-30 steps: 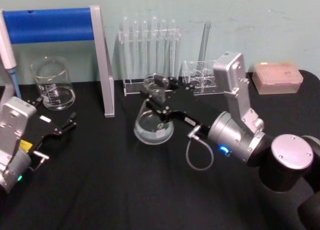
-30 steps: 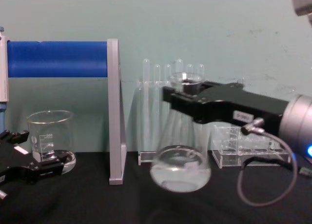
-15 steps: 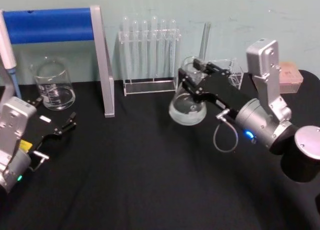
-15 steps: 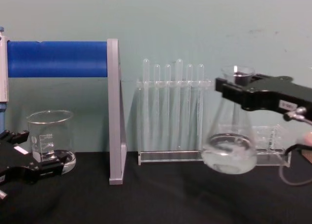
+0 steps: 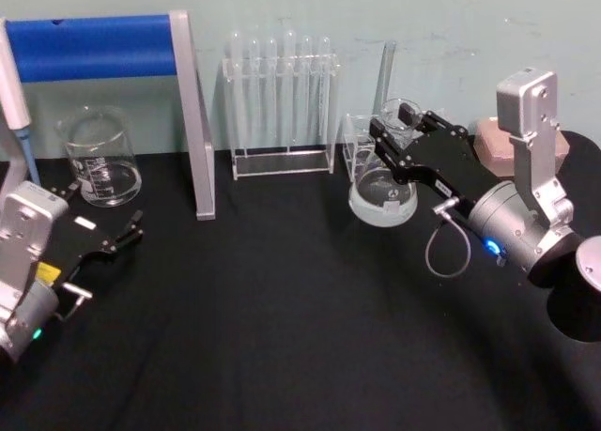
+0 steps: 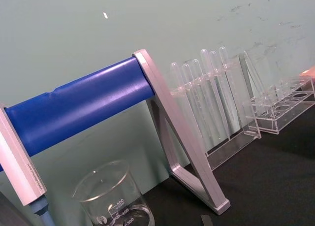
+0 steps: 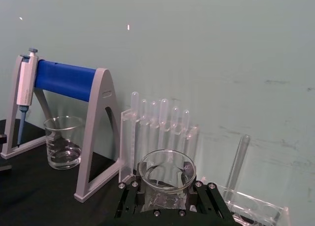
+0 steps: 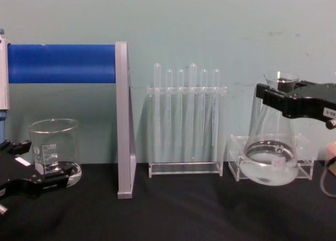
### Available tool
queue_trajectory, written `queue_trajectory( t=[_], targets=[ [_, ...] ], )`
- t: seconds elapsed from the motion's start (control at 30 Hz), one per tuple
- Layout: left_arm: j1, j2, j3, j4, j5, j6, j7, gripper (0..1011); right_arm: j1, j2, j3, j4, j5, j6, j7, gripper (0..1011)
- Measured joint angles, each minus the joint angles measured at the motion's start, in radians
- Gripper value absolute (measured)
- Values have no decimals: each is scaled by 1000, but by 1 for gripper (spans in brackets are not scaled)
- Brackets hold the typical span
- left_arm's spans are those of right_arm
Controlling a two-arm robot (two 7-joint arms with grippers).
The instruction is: Grasp the erlenmeyer flask with one hand, shake it three times, then place it back.
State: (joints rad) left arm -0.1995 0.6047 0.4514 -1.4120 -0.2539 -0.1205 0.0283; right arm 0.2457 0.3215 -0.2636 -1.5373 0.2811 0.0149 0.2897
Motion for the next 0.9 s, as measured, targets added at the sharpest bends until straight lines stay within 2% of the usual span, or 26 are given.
queue_trajectory(
  t=[0.23,0.9],
  targets=[
    [0,0,0,0,0,0,0,1001,-6,-9,-9,-9,-1,3,18,457],
    [0,0,0,0,0,0,0,1001,-9,-25,-88,-37,22,10,80,457]
  ],
)
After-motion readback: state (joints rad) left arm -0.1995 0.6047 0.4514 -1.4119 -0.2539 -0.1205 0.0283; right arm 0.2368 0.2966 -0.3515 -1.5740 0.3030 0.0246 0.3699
